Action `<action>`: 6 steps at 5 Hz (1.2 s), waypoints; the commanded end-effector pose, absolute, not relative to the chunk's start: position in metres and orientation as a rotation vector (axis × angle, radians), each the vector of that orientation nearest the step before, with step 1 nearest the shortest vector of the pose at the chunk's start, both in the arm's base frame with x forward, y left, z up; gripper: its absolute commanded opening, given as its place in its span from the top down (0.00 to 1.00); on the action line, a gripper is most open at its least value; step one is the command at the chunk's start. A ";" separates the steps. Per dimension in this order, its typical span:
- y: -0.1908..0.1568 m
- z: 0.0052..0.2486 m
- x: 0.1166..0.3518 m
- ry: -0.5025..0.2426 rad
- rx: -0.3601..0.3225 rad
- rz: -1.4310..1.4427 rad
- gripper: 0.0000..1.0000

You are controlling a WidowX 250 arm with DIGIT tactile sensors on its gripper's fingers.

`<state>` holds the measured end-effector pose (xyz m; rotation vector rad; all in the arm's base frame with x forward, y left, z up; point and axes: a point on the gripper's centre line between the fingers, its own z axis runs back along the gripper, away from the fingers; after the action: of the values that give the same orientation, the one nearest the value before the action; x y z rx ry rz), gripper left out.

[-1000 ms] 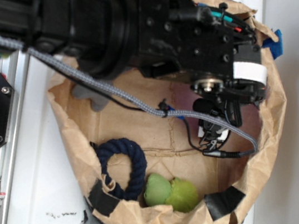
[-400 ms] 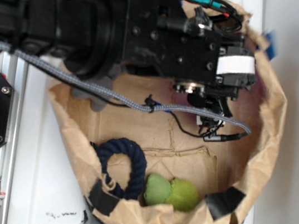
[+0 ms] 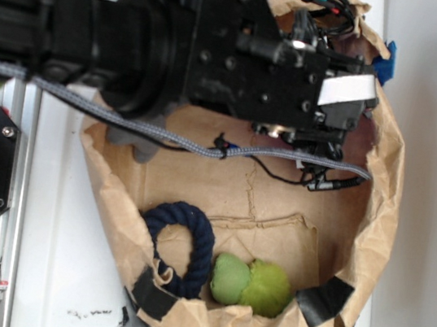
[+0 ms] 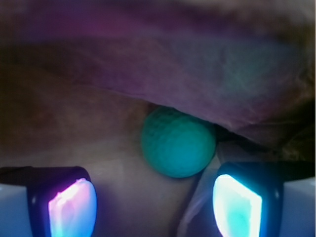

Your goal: Grab the green ball.

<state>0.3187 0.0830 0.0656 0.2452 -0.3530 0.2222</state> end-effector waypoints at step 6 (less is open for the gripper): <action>0.078 0.062 0.355 -0.506 0.275 0.150 0.99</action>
<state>0.3449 0.0858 0.0469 0.2851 -0.4478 0.1741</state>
